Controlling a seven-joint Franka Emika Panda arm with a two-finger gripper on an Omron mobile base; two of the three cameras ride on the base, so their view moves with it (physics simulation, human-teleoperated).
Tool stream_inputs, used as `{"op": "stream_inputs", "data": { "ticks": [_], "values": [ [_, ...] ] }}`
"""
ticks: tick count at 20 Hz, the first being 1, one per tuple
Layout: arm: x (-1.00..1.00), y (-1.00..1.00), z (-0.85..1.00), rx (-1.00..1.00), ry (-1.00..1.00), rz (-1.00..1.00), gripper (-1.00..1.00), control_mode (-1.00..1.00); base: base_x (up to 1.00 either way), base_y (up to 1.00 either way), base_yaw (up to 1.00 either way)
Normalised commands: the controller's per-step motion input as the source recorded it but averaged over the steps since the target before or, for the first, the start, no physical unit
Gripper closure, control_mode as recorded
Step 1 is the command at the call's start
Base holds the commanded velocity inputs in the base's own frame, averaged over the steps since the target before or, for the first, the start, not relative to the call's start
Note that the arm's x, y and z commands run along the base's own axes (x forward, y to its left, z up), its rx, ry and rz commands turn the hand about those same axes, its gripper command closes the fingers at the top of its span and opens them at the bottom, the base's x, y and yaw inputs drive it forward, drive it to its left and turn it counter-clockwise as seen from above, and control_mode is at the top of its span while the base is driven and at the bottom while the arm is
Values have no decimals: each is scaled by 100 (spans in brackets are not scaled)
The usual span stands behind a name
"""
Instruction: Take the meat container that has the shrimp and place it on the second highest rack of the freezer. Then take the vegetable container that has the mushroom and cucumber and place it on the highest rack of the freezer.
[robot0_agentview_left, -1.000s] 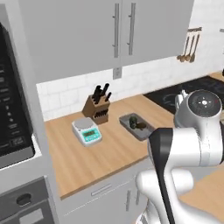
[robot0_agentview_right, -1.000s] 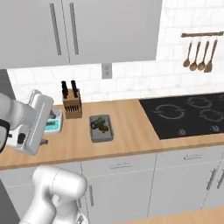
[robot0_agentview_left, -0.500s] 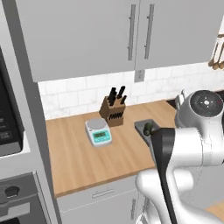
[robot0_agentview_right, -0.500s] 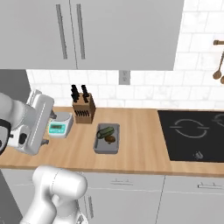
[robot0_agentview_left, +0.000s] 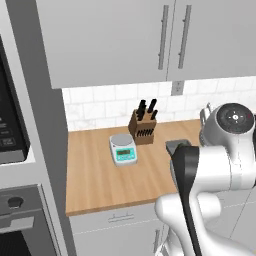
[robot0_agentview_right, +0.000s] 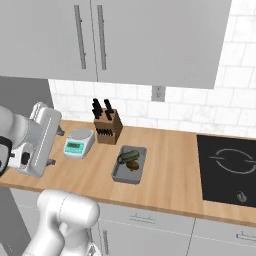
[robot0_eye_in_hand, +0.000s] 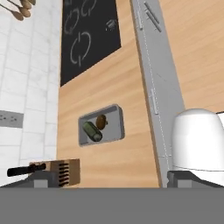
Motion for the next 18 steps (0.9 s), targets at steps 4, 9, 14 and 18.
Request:
{"op": "stream_inputs", "data": {
  "ticks": [4,9,14,18],
  "values": [
    [-3,-34,-21,1,-1,5,-100,-100,1,-21,11],
    [-10,-97,-69,11,0,6,-100,-100,0,0,0],
    [0,-87,-65,5,6,12,-100,-100,0,0,0],
    [19,-45,-70,3,3,14,-100,-100,0,0,0]
  ]
}}
